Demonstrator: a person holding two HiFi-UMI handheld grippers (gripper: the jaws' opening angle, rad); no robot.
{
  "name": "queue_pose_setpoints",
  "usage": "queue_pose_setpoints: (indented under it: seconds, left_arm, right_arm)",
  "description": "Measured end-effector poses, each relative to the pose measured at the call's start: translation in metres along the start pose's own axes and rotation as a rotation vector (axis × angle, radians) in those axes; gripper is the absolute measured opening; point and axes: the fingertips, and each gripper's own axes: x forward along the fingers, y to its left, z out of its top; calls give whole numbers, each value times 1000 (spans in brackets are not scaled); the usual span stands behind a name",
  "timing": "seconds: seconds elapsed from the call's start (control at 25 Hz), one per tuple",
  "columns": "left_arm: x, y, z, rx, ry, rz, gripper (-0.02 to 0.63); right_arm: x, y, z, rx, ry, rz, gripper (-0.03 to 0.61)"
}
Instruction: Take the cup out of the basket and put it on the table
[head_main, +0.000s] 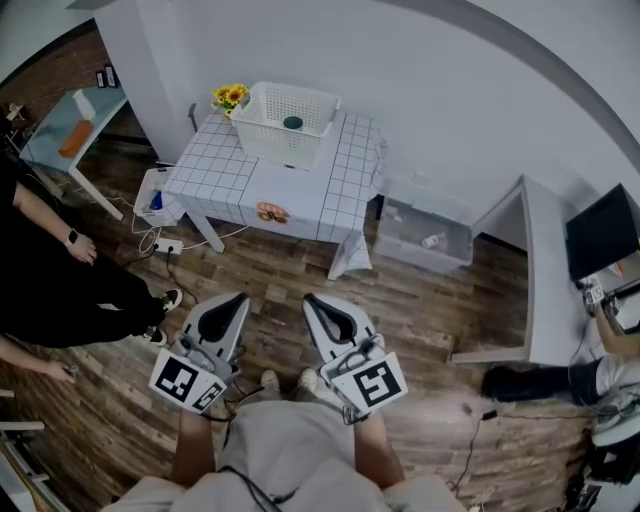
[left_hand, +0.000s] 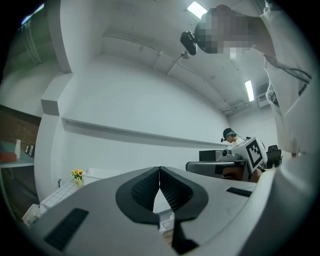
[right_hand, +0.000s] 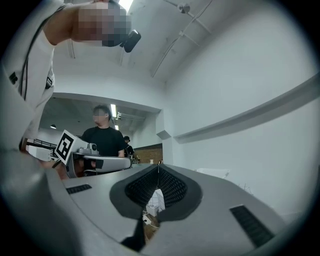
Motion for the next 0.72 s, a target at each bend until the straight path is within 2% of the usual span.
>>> queue_pose_setpoints:
  seconds: [0.4, 0.72]
  left_arm:
    - [16, 8, -3, 9, 19, 44, 11]
    - [39, 45, -9, 21, 23, 40, 11]
  right_arm:
    - [12, -21, 0, -5, 0, 36, 11]
    - [48, -43, -9, -8, 13, 22, 11]
